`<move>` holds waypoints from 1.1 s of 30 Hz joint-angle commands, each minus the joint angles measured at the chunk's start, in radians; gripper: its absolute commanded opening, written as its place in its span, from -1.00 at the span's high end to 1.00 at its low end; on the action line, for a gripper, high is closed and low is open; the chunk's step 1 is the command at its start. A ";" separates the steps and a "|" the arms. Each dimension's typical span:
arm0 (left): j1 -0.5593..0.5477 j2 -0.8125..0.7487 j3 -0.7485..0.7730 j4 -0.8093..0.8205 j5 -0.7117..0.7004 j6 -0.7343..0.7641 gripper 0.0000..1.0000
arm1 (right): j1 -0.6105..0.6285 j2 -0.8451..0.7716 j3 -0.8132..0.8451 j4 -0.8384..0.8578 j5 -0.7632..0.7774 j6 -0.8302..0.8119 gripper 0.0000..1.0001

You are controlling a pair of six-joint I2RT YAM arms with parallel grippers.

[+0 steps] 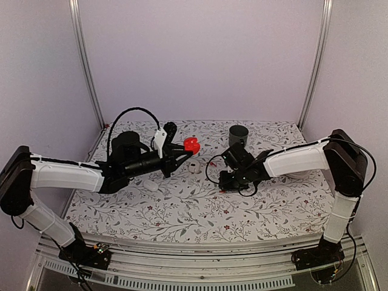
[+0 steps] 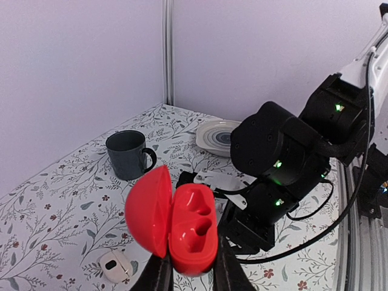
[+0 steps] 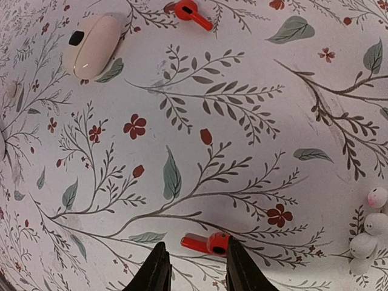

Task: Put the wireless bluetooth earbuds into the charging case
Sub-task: Pick up the right earbud from the center of the board.

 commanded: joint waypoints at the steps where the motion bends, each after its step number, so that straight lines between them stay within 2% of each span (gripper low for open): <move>1: 0.007 -0.025 0.005 0.009 -0.006 0.002 1.00 | 0.011 0.020 0.023 -0.074 0.063 0.014 0.33; 15: 0.008 -0.012 0.016 0.005 -0.004 -0.003 1.00 | 0.011 0.048 0.039 -0.058 0.076 0.013 0.35; 26: 0.009 -0.003 0.018 0.004 0.003 -0.006 1.00 | 0.012 0.070 0.057 -0.060 0.077 0.006 0.51; 33: 0.009 0.001 0.021 0.004 0.007 -0.008 1.00 | 0.011 0.077 0.053 -0.058 0.073 0.009 0.54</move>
